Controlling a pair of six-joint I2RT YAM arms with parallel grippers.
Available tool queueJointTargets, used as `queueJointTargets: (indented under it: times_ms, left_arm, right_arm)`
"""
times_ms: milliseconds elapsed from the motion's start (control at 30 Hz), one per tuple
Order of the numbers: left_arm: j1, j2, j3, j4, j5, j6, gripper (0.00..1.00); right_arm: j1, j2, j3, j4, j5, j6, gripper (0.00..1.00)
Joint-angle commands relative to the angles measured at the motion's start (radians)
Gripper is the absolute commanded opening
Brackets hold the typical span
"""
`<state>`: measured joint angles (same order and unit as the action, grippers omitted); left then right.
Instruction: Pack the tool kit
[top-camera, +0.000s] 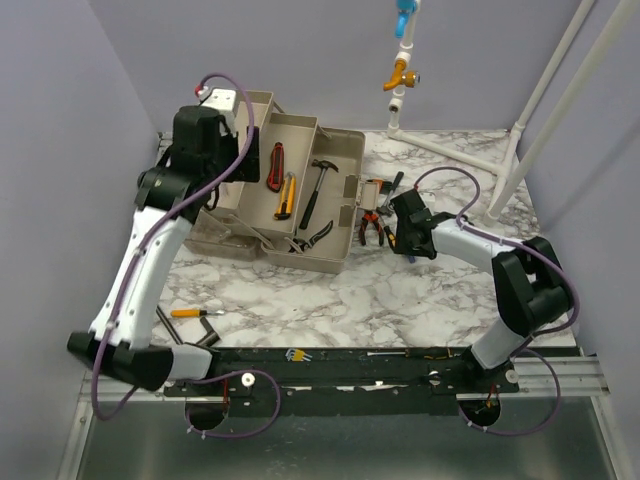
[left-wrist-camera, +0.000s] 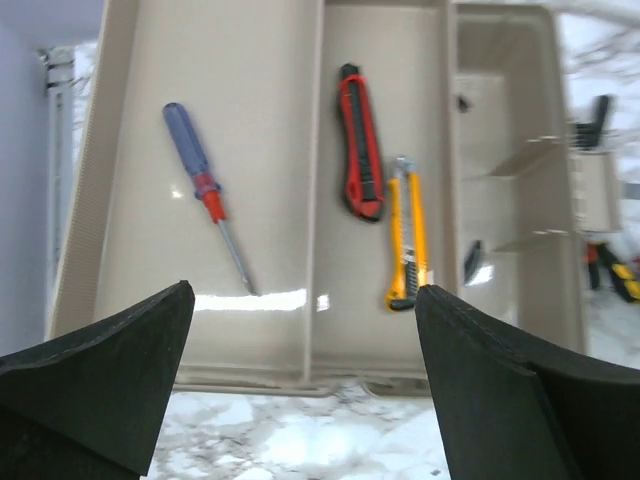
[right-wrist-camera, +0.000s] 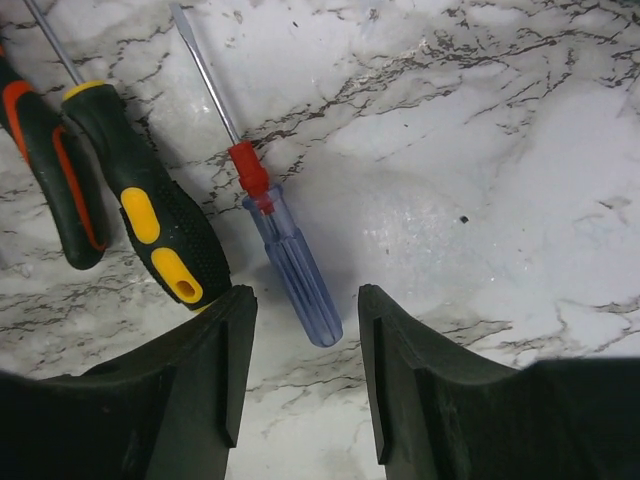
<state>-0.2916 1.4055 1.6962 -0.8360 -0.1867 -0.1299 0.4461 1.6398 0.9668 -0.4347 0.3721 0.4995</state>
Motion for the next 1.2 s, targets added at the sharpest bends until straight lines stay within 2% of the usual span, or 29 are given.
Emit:
queueJointTargets:
  times_ms: [0,100,167,233,300,333,400,500,667,833,900,1033,1167]
  left_arm:
    - [-0.009,-0.214,-0.150,0.125,0.185,-0.104,0.96]
    - [-0.009,-0.312,-0.248,0.194,0.314,-0.149,0.96]
    - [-0.009,-0.365,-0.306,0.228,0.391,-0.183,0.96]
    - [-0.009,-0.408,-0.367,0.265,0.465,-0.222,0.96]
    - [-0.009,-0.443,-0.437,0.307,0.548,-0.264,0.95]
    - [-0.011,-0.456,-0.472,0.327,0.577,-0.296,0.95]
    - [-0.019,-0.473,-0.544,0.392,0.634,-0.375,0.92]
    - [-0.079,-0.472,-0.652,0.558,0.701,-0.496,0.89]
    - [-0.275,-0.378,-0.703,0.727,0.625,-0.570,0.86]
    - [-0.352,-0.260,-0.735,0.919,0.613,-0.686,0.81]
    - [-0.371,-0.225,-0.745,0.977,0.600,-0.723,0.80]
    - [-0.414,-0.157,-0.741,1.039,0.554,-0.760,0.79]
    - [-0.457,-0.089,-0.721,1.072,0.509,-0.774,0.76]
  right_arm:
    - [-0.008,0.045,0.007,0.021,-0.014,-0.006,0.50]
    - [-0.011,0.063,-0.001,0.036,-0.019,0.000,0.47]
    - [-0.012,0.076,-0.002,0.041,-0.036,-0.002,0.40]
    - [-0.012,0.076,-0.003,0.048,-0.043,0.000,0.28]
    - [-0.012,0.055,-0.010,0.056,-0.053,0.002,0.10]
    - [-0.012,0.036,-0.017,0.060,-0.066,0.003,0.05]
    - [-0.012,-0.019,-0.034,0.060,-0.102,0.006,0.01]
    - [-0.013,-0.144,-0.086,0.070,-0.161,0.021,0.01]
    - [-0.012,-0.415,-0.228,0.197,-0.403,-0.001,0.01]
    - [-0.012,-0.658,-0.356,0.339,-0.635,-0.030,0.01]
    - [-0.012,-0.738,-0.392,0.377,-0.678,-0.022,0.01]
    - [-0.011,-0.857,-0.436,0.424,-0.740,-0.012,0.01]
    - [-0.011,-0.873,-0.439,0.476,-0.839,-0.013,0.01]
